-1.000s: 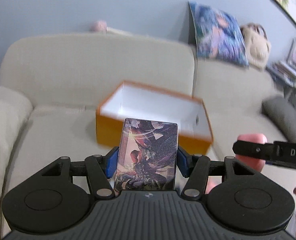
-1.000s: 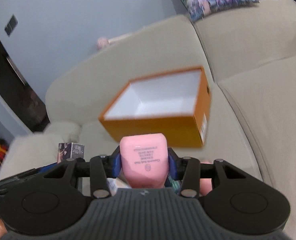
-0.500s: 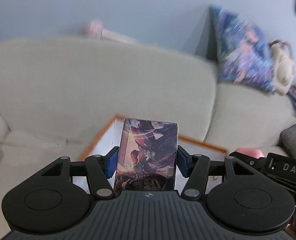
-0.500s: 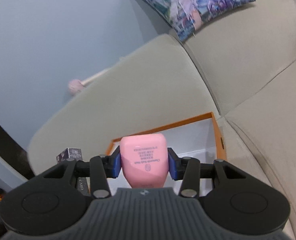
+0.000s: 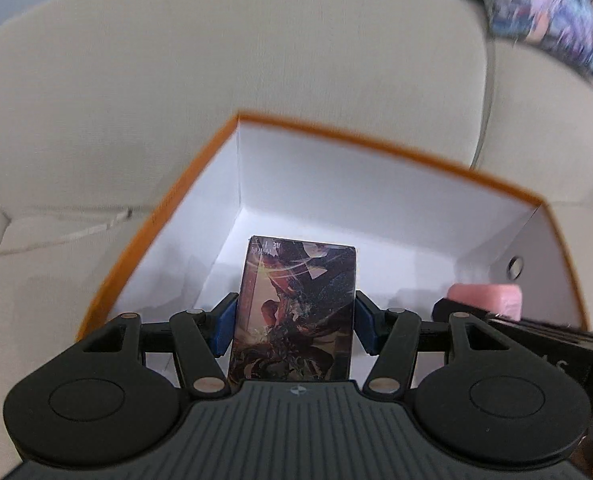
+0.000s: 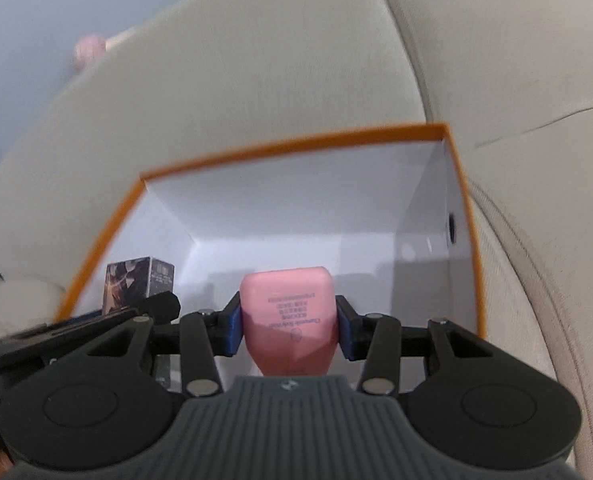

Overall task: Organize rigid objects
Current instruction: 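Lower the card box into the shoebox and open the left tool while the right tool releases the bottle, then grasp the Vaseline tube with the left tool while the right tool grasps the pink cup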

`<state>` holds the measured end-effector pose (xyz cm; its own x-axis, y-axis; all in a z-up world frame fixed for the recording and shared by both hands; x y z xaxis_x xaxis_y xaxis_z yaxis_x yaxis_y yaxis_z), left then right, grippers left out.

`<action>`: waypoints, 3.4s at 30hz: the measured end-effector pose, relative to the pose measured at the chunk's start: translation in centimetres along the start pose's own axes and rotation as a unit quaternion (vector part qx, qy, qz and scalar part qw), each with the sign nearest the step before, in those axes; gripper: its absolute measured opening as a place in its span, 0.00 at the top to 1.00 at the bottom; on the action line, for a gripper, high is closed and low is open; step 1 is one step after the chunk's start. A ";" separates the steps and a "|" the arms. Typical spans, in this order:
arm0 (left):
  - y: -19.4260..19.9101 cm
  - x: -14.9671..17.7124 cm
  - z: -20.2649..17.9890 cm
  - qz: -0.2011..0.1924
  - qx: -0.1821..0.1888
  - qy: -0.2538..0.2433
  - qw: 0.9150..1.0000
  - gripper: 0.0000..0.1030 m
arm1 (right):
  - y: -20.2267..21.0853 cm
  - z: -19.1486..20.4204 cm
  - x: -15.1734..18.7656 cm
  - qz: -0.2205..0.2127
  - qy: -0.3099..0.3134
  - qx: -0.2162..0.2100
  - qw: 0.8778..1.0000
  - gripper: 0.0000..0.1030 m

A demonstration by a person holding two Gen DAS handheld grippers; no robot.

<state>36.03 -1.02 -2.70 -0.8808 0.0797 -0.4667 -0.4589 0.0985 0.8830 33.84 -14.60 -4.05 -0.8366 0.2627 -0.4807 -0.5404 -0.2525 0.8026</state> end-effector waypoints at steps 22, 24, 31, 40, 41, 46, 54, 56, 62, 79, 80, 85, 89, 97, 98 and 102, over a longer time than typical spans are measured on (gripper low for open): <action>-0.6 5.8 -0.5 0.167 -0.040 -0.034 0.984 0.36 | -1.4 -1.3 0.9 0.131 0.120 0.067 0.982 0.56; -0.9 5.4 -0.5 0.164 -0.053 -0.039 0.984 0.36 | -1.7 -1.3 1.0 0.136 0.119 0.075 0.981 0.56; -2.7 5.8 -0.5 0.175 -0.058 -0.036 0.982 0.36 | -1.9 -1.1 0.8 0.135 0.130 0.097 0.978 0.56; -3.2 4.9 -0.1 0.175 -0.052 -0.021 0.983 0.36 | -4.2 -1.1 1.5 0.141 0.145 0.133 0.970 0.55; -3.2 4.8 -0.1 0.174 -0.051 -0.020 0.983 0.36 | -4.4 -1.1 1.6 0.142 0.147 0.137 0.969 0.55; -2.9 5.6 -0.1 0.177 -0.051 -0.021 0.983 0.36 | -4.7 -1.1 2.0 0.152 0.153 0.152 0.965 0.55; -3.0 5.4 -0.2 0.176 -0.055 -0.020 0.983 0.29 | -4.5 -1.1 1.9 0.146 0.154 0.152 0.965 0.54; -2.7 5.4 -0.4 0.172 -0.058 -0.019 0.983 0.24 | -4.3 -1.0 1.9 0.143 0.155 0.152 0.966 0.52; -1.4 5.0 -0.6 0.162 -0.061 -0.011 0.985 0.23 | -3.2 -0.6 1.5 0.119 0.173 0.151 0.966 0.42; 15.3 4.3 0.0 0.037 -0.037 0.027 0.998 0.13 | 14.6 2.2 1.8 -0.033 0.232 0.146 0.961 0.25; 16.0 4.9 0.0 0.036 -0.038 0.026 0.998 0.13 | 15.7 2.1 2.7 -0.036 0.231 0.144 0.961 0.25; 17.2 11.0 1.4 0.047 -0.013 0.064 0.997 0.13 | 17.9 -0.2 8.2 -0.028 0.202 0.124 0.971 0.22; 15.6 17.2 4.1 0.060 0.036 0.188 0.980 0.13 | 17.8 -2.1 12.0 0.004 0.172 0.107 0.979 0.22; 10.4 21.4 6.3 0.103 0.119 0.397 0.904 0.15 | 18.1 -2.2 13.0 0.006 0.161 0.085 0.983 0.18; 10.1 21.4 6.3 0.100 0.115 0.401 0.903 0.15 | 18.0 -2.1 13.0 0.007 0.158 0.082 0.984 0.18; 8.2 21.9 6.3 0.101 0.108 0.409 0.900 0.15 | 17.3 -2.3 13.1 0.017 0.158 0.080 0.984 0.18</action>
<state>13.69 7.83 -6.00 -0.7749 -0.6315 -0.0270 -0.3245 0.3608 0.8743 13.37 -17.69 2.69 -0.8532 -0.0525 -0.5189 -0.5125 -0.1004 0.8528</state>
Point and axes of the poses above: each gripper's, at about its wrist camera, not at the fingertips, and y roughly against the way its jaws point, z to its left, x to its underside, the point moved 7 cm from there along -y, roughly the way its jaws point, and after that the axes turned 8 degrees about z, right-handed, at the moved point
